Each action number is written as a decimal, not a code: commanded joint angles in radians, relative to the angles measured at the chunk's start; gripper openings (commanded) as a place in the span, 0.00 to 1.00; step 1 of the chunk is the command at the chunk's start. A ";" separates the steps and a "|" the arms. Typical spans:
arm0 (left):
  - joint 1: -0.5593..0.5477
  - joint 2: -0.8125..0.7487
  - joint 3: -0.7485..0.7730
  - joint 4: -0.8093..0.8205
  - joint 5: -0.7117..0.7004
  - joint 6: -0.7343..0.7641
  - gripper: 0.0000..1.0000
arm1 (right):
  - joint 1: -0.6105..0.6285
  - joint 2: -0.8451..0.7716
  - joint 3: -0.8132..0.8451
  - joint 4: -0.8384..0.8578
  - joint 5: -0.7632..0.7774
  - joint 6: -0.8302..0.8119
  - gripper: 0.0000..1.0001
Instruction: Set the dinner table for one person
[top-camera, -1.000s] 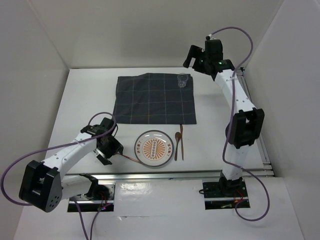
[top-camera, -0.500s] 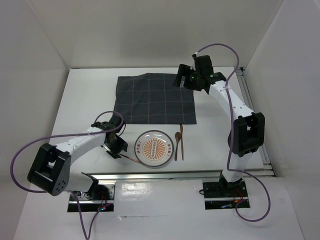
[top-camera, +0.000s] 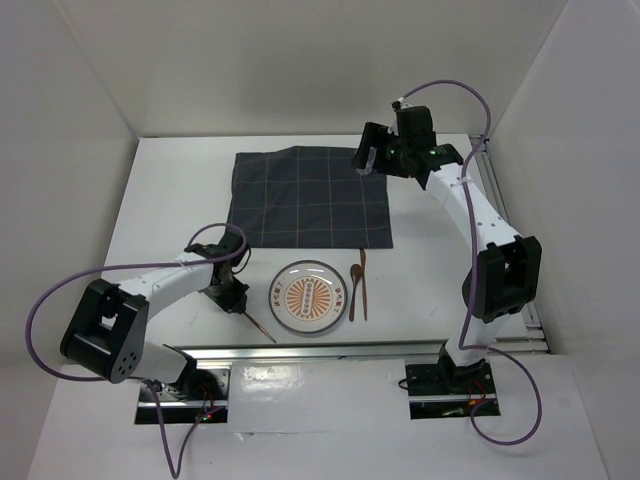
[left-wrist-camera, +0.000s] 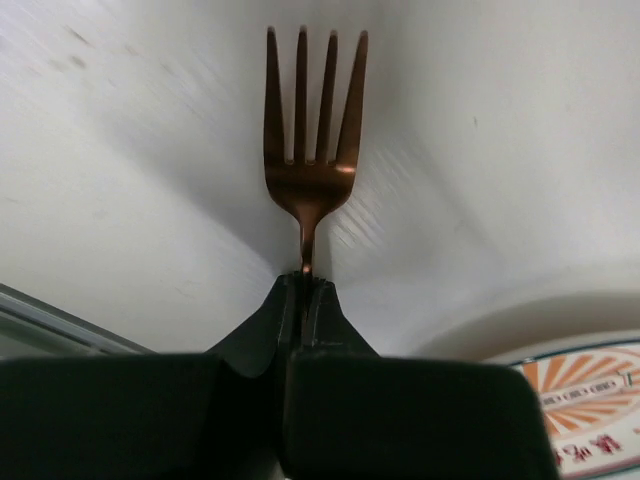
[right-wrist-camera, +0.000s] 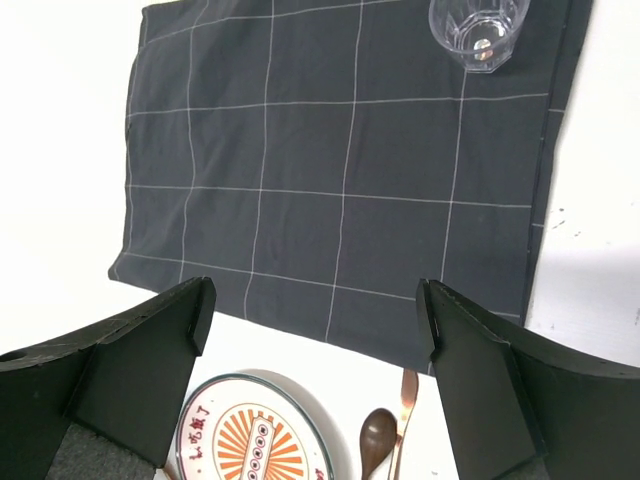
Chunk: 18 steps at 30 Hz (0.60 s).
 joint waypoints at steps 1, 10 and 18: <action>0.035 -0.016 0.042 -0.080 -0.130 0.082 0.00 | -0.007 -0.062 -0.014 -0.020 0.014 -0.027 0.94; 0.026 0.119 0.536 -0.214 -0.375 0.662 0.00 | 0.002 -0.166 -0.132 -0.088 -0.073 -0.061 0.91; 0.026 0.550 1.113 -0.317 -0.472 0.842 0.00 | 0.105 -0.293 -0.420 -0.077 -0.209 -0.024 0.75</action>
